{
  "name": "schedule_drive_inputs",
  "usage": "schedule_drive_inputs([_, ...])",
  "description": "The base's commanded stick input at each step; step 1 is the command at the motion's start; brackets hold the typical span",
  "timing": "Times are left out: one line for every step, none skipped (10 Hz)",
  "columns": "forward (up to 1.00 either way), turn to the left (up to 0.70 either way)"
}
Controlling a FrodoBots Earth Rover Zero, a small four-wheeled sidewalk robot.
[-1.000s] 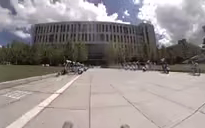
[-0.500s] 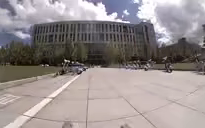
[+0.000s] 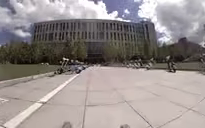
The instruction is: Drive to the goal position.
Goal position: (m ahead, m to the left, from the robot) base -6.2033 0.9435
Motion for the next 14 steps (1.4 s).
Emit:
schedule_drive_inputs([0.7,0.02])
schedule_drive_inputs([0.7,0.02])
schedule_drive_inputs([0.7,0.02])
schedule_drive_inputs([0.7,0.02])
schedule_drive_inputs([0.7,0.02])
schedule_drive_inputs([0.7,0.07])
schedule_drive_inputs([0.7,0.16])
schedule_drive_inputs([0.7,0.23])
schedule_drive_inputs([0.7,0.3])
schedule_drive_inputs([0.7,0.14])
schedule_drive_inputs([0.7,0.0])
schedule_drive_inputs([0.7,0.0])
schedule_drive_inputs([0.7,0.0])
schedule_drive_inputs([0.7,0.0])
